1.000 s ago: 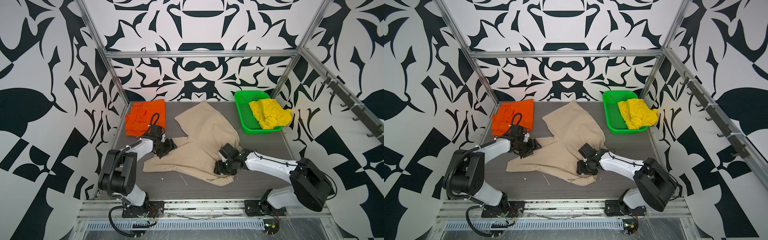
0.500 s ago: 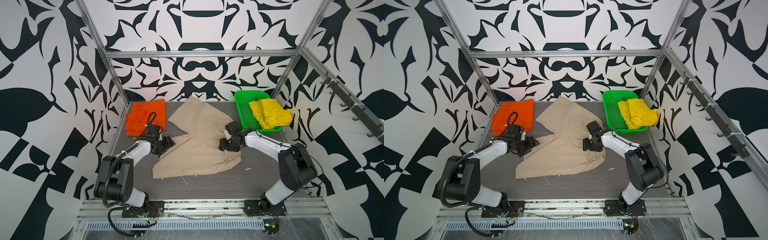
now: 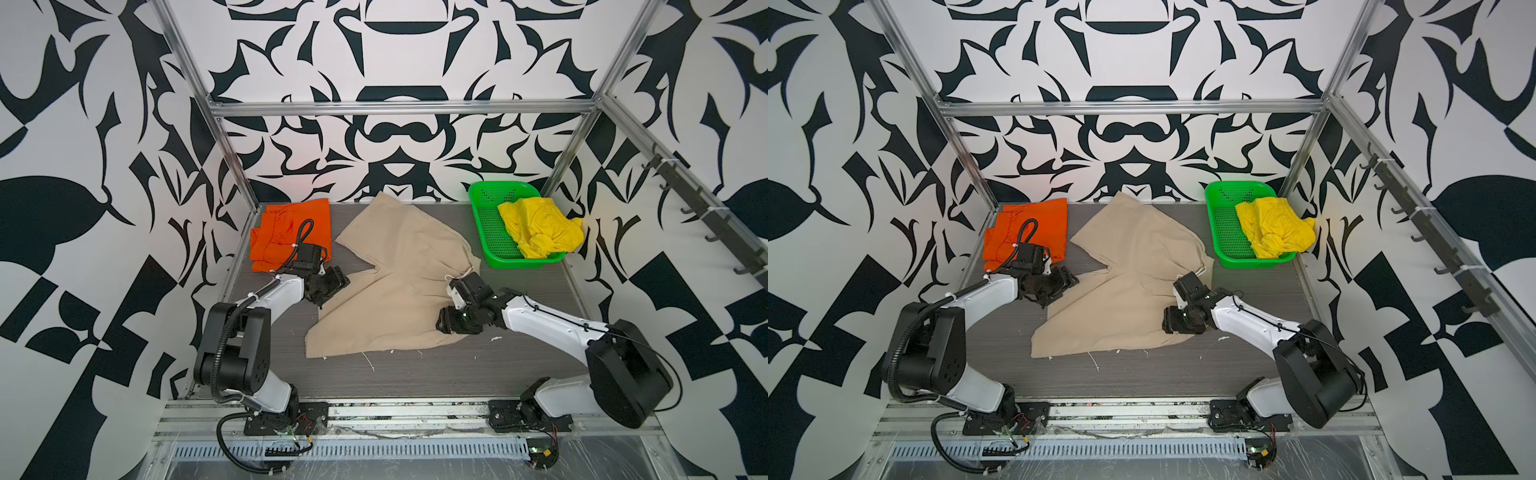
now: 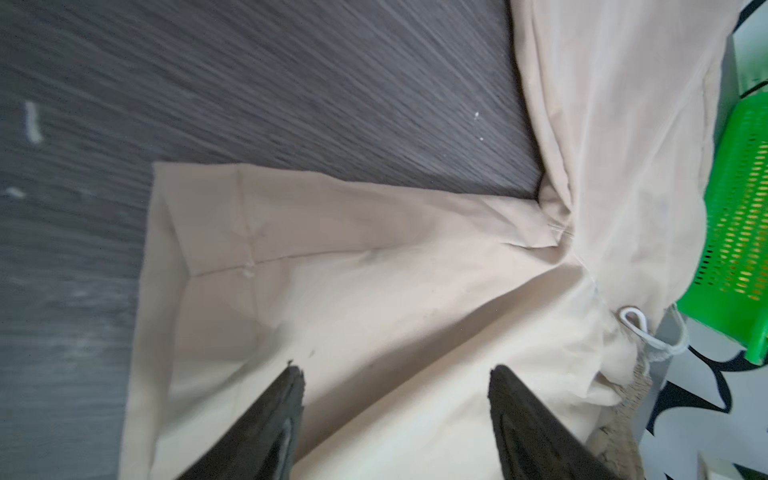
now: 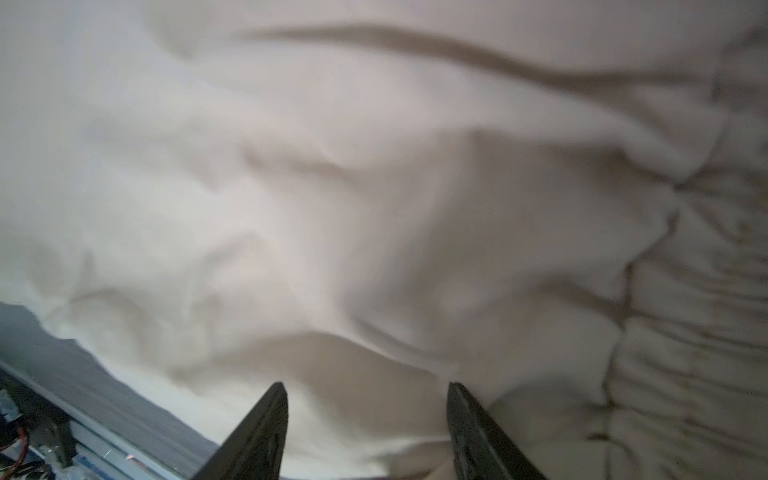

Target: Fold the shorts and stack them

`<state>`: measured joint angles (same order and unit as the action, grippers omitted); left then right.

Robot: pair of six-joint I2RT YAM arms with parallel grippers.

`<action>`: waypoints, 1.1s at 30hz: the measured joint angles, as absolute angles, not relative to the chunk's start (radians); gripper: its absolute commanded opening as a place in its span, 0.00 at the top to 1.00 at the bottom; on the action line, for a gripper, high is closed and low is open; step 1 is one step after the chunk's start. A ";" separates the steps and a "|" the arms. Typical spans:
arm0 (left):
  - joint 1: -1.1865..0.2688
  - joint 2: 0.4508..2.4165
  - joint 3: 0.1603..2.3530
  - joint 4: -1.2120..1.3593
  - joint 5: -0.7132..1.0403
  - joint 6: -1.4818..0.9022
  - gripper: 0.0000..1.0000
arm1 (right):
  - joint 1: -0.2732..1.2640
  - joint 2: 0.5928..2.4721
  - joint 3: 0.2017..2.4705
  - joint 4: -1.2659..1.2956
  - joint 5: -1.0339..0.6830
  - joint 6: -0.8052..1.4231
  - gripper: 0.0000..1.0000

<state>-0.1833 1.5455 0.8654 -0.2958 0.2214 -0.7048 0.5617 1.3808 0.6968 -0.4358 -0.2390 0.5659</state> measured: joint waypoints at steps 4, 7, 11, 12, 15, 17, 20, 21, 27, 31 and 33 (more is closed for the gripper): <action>-0.167 1.520 0.877 -0.342 0.151 -0.682 0.33 | 0.561 1.379 0.652 -0.419 -0.237 0.583 0.35; -0.136 1.505 0.891 -0.373 0.104 -0.662 0.36 | 0.561 1.375 0.646 -0.408 -0.228 0.591 0.35; -0.105 1.512 0.903 -0.395 0.074 -0.640 0.42 | 0.561 1.374 0.644 -0.405 -0.223 0.595 0.35; -0.101 1.520 0.907 -0.398 0.071 -0.635 0.42 | 0.561 1.373 0.643 -0.402 -0.223 0.595 0.35; -0.098 1.566 0.923 -0.400 0.071 -0.626 0.44 | 0.561 1.369 0.638 -0.397 -0.223 0.595 0.35; -0.098 1.594 0.926 -0.401 0.071 -0.621 0.45 | 0.561 1.369 0.638 -0.396 -0.223 0.595 0.35; -0.098 1.629 0.933 -0.401 0.071 -0.617 0.51 | 0.561 1.369 0.636 -0.390 -0.224 0.595 0.35; -0.098 1.642 0.940 -0.398 0.072 -0.615 0.52 | 0.561 1.369 0.636 -0.390 -0.224 0.595 0.35; -0.098 1.708 0.989 -0.377 0.088 -0.608 0.76 | 0.561 1.361 0.625 -0.376 -0.228 0.598 0.35; -0.097 1.722 1.001 -0.372 0.093 -0.603 0.94 | 0.561 1.346 0.608 -0.358 -0.228 0.604 0.36; -0.095 1.721 1.009 -0.373 0.092 -0.596 0.97 | 0.561 1.335 0.598 -0.349 -0.228 0.608 0.36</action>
<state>-0.0952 1.7214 1.0088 -0.3725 0.0921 -0.5961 0.5613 1.3354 0.5976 -0.3489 -0.2279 0.6079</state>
